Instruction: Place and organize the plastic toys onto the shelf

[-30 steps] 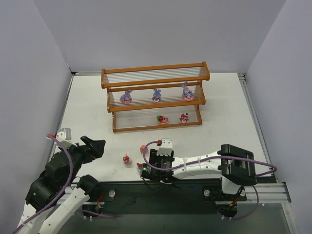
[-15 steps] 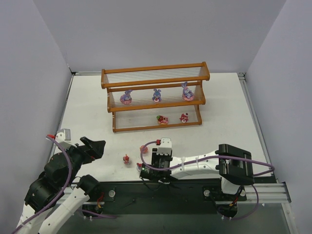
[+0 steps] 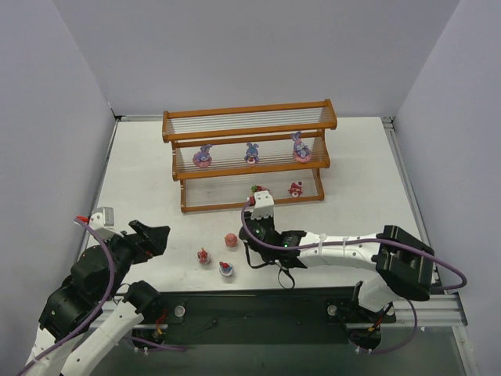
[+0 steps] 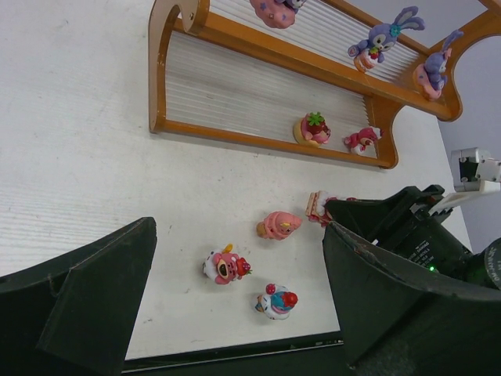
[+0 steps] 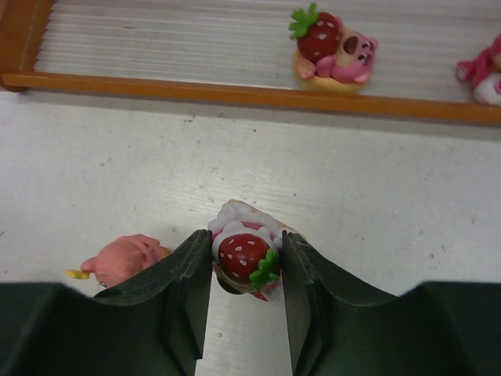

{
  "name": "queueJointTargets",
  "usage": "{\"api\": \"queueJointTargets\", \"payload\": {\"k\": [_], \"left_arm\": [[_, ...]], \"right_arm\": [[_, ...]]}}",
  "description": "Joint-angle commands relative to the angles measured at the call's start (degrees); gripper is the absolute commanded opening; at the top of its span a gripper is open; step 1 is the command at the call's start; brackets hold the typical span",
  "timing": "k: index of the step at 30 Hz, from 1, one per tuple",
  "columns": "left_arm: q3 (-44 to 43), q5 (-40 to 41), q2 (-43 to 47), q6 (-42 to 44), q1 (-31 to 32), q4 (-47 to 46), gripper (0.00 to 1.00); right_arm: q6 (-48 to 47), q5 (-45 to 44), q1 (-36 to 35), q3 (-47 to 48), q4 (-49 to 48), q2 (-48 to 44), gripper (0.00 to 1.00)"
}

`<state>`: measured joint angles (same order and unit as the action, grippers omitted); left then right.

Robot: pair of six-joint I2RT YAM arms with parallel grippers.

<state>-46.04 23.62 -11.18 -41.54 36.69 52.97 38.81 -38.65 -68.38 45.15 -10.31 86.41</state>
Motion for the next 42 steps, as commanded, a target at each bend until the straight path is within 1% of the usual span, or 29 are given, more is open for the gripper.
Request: {"api": "queueJointTargets", "payload": {"k": [1,6,8,11,15,20,22,26,30,37,42], "left_arm": [[-0.8,0.99,0.11,-0.12,0.32,-0.59,0.97],[-0.72,1.26,-0.42,-0.3,0.32,-0.5,0.97],[-0.8,1.34,-0.77,-0.38,0.32,-0.5,0.97],[-0.89,1.7,-1.12,-0.65,0.4,-0.06,0.97],[-0.98,2.13,-1.21,-0.82,0.4,0.11,0.97],[-0.98,2.22,-1.56,-1.0,0.49,0.12,0.97],[-0.98,2.22,-1.83,-1.09,0.49,0.2,0.97],[-1.07,2.31,-1.83,-1.26,0.58,0.38,0.97],[-0.98,2.57,-1.39,-1.53,0.75,0.64,0.97],[-1.07,2.84,-1.3,-1.7,1.11,0.82,0.97],[-1.24,3.19,-1.04,-2.05,1.46,1.26,0.97]], "right_arm": [[-15.06,6.57,2.37,4.33,-11.57,0.16,0.0],[-22.96,12.8,5.97,7.23,-20.18,5.07,0.0],[-24.47,16.23,7.82,9.25,-22.73,6.57,0.0],[-27.11,18.69,9.66,11.36,-25.63,10.17,0.0],[-30.45,20.37,10.72,10.76,-31.87,14.21,0.0],[-32.74,21.68,12.21,8.04,-41.01,16.15,0.0],[-33.36,21.95,12.39,7.85,-43.82,17.03,0.0],[-34.94,21.96,12.57,8.82,-45.33,18.97,0.0],[-35.47,20.99,12.66,8.91,-46.82,20.55,0.0],[-36.7,18.62,12.66,7.94,-52.7,23.27,0.0],[-36.61,17.21,12.66,8.12,-54.21,25.3,0.0]]}}
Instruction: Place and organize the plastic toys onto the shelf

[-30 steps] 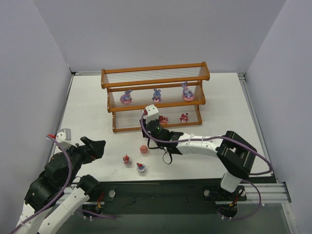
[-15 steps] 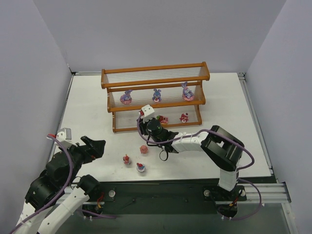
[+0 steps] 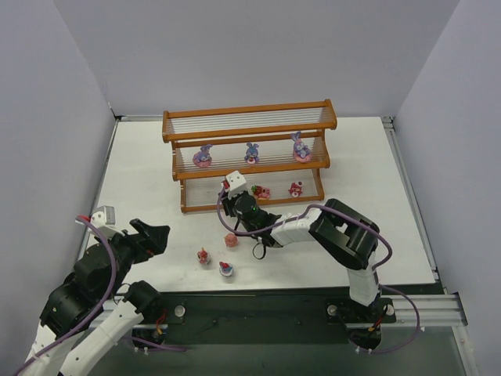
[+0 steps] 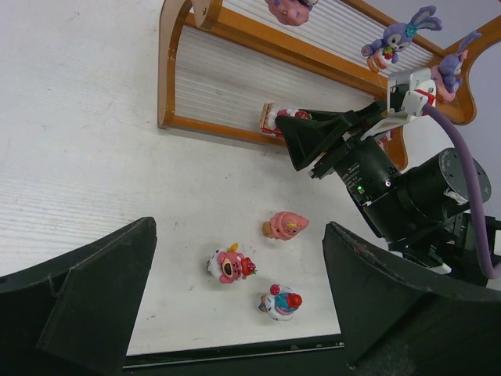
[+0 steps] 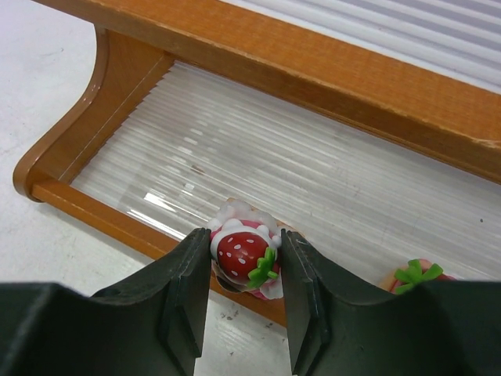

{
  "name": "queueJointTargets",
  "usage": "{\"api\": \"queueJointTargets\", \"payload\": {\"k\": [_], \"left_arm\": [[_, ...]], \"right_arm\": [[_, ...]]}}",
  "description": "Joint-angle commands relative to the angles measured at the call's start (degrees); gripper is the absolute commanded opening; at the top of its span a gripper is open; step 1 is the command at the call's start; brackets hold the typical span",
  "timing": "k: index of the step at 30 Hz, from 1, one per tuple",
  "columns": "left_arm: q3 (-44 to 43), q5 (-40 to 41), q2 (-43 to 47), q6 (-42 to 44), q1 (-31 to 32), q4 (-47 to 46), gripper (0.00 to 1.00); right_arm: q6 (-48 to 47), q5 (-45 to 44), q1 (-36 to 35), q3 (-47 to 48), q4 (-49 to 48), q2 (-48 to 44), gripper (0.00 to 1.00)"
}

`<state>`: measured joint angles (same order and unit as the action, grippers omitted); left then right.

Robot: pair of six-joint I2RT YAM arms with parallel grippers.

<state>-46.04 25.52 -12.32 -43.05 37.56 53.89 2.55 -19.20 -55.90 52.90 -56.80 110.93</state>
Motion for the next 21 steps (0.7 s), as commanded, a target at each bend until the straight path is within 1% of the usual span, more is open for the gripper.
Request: {"api": "queueJointTargets", "payload": {"k": [1,5,9,19,21], "left_arm": [[-1.24,1.38,0.27,-0.55,0.58,0.43,0.97],[-1.24,1.64,0.45,-0.81,1.11,0.6,0.97],[-1.24,1.9,0.19,-0.99,1.37,0.78,0.97],[-1.33,2.43,0.36,-1.25,1.9,0.96,0.97],[-1.33,2.52,0.54,-1.34,1.99,1.13,0.97]], "right_arm": [[-0.26,-2.42,0.18,0.27,-8.5,0.86,0.0],[-1.05,-2.86,0.18,-0.61,-11.32,1.91,0.0],[-2.11,-2.95,0.26,0.0,-11.67,2.88,0.0],[-0.62,-3.91,0.44,1.76,-7.55,4.02,0.0],[0.0,-4.09,0.53,2.38,-5.71,4.2,0.02]]}}
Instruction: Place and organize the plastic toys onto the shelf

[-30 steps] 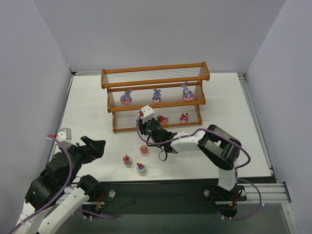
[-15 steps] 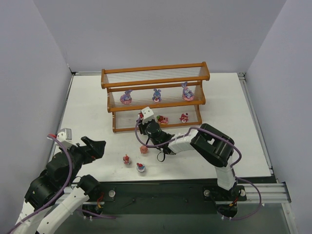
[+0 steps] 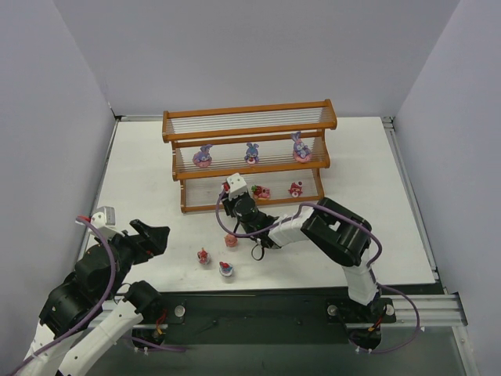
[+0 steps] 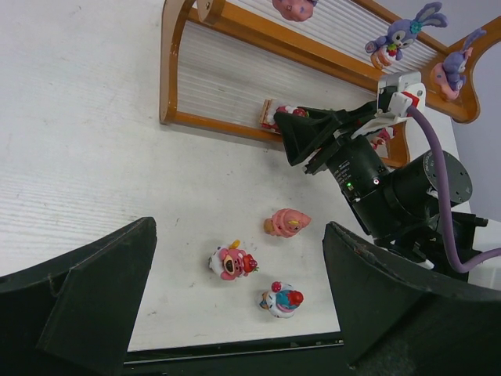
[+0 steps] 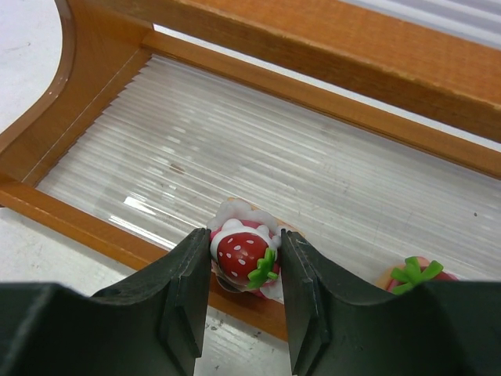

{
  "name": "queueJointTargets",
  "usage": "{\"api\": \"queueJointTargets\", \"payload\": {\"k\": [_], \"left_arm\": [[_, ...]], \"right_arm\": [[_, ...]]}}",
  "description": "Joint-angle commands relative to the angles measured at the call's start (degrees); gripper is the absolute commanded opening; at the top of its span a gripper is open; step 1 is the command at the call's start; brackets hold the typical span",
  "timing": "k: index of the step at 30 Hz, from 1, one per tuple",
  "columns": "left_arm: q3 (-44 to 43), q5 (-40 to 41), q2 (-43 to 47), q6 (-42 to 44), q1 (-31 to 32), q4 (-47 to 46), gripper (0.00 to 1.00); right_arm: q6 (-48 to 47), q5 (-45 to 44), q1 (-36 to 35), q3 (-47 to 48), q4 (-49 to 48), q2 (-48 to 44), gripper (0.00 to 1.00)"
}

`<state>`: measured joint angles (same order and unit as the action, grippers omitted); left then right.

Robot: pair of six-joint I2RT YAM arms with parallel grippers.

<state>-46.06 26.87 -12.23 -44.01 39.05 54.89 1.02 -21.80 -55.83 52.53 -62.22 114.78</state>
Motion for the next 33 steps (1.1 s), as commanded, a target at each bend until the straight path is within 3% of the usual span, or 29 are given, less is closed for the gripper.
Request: {"api": "queueJointTargets", "payload": {"k": [1,19,29,33], "left_arm": [[-1.4,1.25,0.45,-0.46,0.59,0.13,0.97],[-1.57,2.39,1.24,-1.43,1.91,1.09,0.97],[-1.57,3.1,1.59,-1.78,2.44,1.36,0.97],[-1.57,3.19,1.59,-1.87,2.7,1.36,0.97]], "right_arm": [[2.4,-1.4,0.81,3.27,0.42,0.35,0.04],[5.93,3.34,2.22,6.88,4.47,1.67,0.41],[7.16,4.75,3.27,8.11,6.84,2.2,0.49],[7.16,4.14,3.36,8.02,6.84,1.59,0.58]]}}
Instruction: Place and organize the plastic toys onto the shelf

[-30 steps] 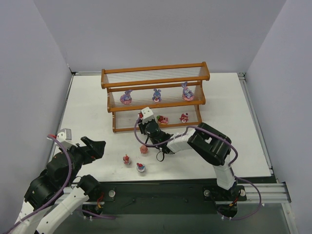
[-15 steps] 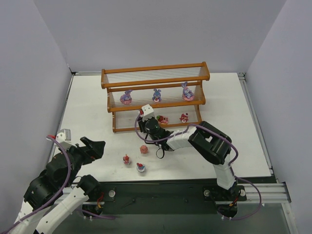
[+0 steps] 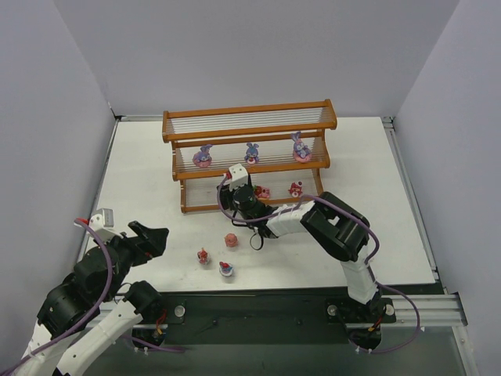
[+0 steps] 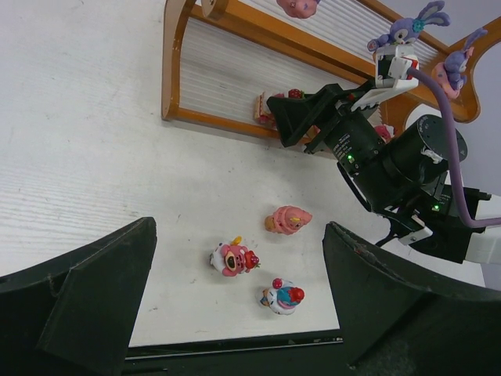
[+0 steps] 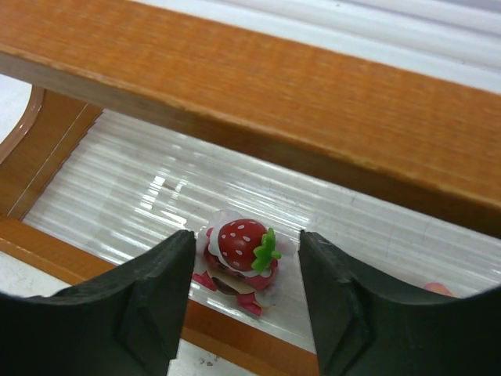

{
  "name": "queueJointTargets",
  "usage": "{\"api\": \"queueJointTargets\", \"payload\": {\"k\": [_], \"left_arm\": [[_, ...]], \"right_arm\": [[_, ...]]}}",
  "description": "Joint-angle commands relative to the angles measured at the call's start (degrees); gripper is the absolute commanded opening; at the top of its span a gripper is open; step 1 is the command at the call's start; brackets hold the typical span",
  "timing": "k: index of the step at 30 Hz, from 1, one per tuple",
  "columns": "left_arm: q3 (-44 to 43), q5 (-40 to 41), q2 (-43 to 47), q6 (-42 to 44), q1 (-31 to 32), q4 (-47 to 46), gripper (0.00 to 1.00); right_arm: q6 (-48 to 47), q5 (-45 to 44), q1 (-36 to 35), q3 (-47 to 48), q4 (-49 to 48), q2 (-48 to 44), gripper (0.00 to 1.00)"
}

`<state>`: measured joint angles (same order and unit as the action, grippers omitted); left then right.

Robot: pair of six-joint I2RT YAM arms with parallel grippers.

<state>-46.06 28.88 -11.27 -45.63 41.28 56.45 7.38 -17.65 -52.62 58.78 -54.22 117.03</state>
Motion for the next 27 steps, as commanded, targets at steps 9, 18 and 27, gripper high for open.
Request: {"api": "queueJointTargets", "payload": {"k": [9,18,27], "left_arm": [[-1.57,1.44,0.54,-0.43,0.65,-0.11,0.97],[-1.84,2.05,0.46,-1.04,1.09,0.51,0.97],[-1.92,2.41,0.28,-1.31,1.53,0.77,0.97]], "right_arm": [[0.01,-0.11,-0.64,-0.51,-2.12,-4.0,0.73],[-0.96,-1.24,-4.33,-5.25,-3.88,-10.32,0.86],[2.46,-4.14,-8.46,-10.35,2.78,-20.34,0.87]]}}
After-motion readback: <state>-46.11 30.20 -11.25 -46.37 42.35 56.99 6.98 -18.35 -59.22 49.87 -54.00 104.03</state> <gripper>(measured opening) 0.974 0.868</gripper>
